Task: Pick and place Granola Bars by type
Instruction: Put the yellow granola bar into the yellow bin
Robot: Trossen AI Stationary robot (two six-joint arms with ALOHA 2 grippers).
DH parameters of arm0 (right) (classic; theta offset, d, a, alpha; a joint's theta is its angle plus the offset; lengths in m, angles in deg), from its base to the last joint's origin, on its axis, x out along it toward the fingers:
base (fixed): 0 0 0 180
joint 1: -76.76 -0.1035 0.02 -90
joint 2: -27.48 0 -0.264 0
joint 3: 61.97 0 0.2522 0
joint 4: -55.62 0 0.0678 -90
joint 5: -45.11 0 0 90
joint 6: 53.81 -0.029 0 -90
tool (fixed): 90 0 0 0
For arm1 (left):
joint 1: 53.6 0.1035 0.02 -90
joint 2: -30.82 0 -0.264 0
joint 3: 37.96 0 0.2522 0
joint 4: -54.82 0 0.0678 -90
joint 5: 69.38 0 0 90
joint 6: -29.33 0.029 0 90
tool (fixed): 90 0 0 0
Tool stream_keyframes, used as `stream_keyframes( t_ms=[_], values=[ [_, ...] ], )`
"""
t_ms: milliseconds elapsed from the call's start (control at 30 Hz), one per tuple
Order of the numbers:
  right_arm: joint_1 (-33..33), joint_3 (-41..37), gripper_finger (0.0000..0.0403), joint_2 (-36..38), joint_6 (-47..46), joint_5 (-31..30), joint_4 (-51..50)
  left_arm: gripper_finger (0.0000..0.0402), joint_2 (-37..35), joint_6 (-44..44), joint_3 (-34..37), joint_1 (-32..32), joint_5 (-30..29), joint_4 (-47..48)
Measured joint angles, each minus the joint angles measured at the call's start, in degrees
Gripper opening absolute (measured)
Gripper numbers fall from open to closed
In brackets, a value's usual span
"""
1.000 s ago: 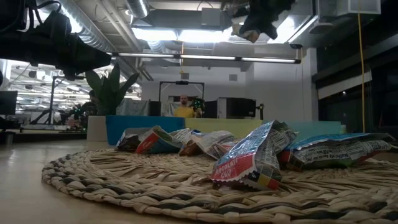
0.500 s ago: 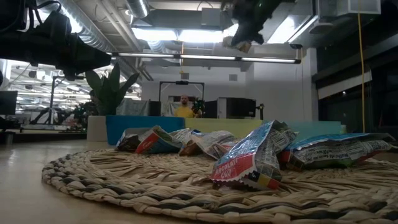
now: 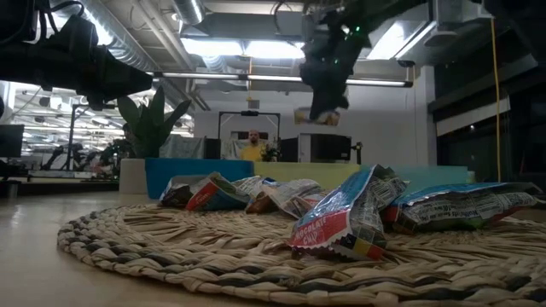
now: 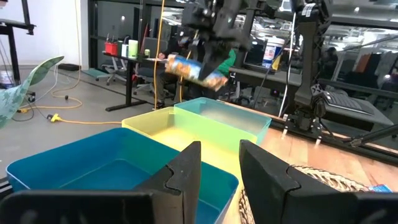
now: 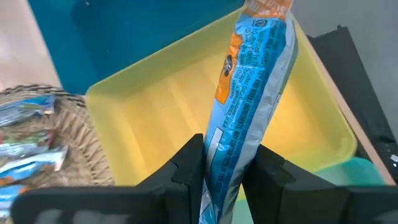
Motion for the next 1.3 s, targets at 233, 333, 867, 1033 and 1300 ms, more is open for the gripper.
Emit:
stream_keyframes(
  t_ms=[233, 333, 867, 1033, 1300],
  values=[
    [-0.02, -4.63, 0.0096, -2.53, -2.99, 0.08, 7.03, 0.0104, 0.00, -0.04, -0.01, -0.01, 0.00, 0.00],
    [-0.02, -7.65, 0.0096, -2.83, -4.21, 0.08, 10.29, 0.0104, 0.02, -0.07, 0.00, 0.00, 0.00, 0.00],
    [-0.11, -21.67, 0.0097, -2.96, -11.17, 1.01, 20.38, 0.0104, 0.00, 0.04, 0.00, 0.00, -0.16, 0.00],
    [-0.22, -23.31, 0.0097, -2.96, -12.40, 1.01, 20.63, 0.0104, 0.01, 0.04, 0.00, -0.01, -0.17, 0.00],
    [-0.79, -23.35, 0.0097, -2.96, -12.25, 1.01, 21.02, 0.0104, 0.00, 0.06, 0.00, -0.02, -0.18, 0.00]
  ],
)
